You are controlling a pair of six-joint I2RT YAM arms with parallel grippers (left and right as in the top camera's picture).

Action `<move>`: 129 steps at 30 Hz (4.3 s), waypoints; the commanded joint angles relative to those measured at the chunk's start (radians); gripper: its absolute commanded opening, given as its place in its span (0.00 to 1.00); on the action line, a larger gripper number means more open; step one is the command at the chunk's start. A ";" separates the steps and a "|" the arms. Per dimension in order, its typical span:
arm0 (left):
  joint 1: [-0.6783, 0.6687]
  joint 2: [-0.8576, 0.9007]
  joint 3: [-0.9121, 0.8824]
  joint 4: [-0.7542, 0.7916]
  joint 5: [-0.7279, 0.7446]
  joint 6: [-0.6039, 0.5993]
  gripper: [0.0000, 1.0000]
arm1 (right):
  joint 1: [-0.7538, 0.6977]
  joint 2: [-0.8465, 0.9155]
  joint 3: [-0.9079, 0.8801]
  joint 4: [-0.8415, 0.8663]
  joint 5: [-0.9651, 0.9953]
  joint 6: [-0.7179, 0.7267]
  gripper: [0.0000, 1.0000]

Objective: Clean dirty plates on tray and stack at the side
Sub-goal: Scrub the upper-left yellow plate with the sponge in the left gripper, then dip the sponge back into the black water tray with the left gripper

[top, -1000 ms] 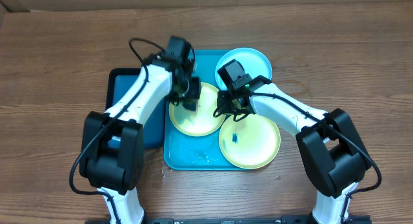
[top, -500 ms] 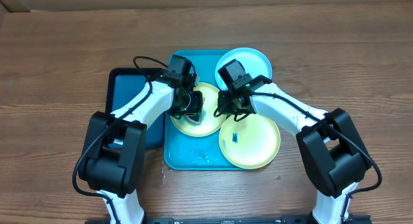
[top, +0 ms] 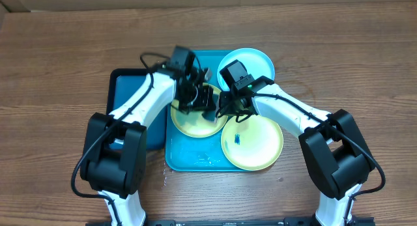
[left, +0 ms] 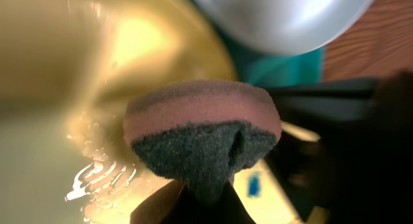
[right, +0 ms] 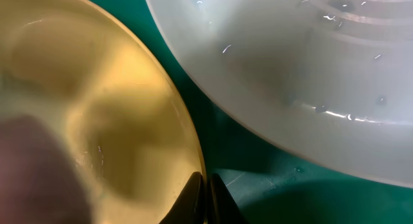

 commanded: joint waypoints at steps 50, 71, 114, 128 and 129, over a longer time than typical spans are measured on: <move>0.003 0.011 -0.093 0.021 -0.371 0.003 0.04 | -0.001 -0.040 0.020 0.006 0.002 0.007 0.04; 0.019 -0.001 -0.073 0.079 0.145 0.041 0.04 | -0.001 -0.040 0.020 0.006 0.003 0.007 0.04; 0.319 -0.161 0.013 -0.289 -0.512 -0.008 0.56 | -0.001 -0.040 0.020 0.006 0.010 0.007 0.22; 0.422 -0.457 0.295 -0.414 -0.418 -0.076 1.00 | -0.001 -0.040 -0.024 0.047 0.010 0.008 0.21; 0.427 -0.475 0.294 -0.417 -0.425 -0.073 1.00 | -0.001 -0.040 -0.026 0.049 0.010 0.014 0.16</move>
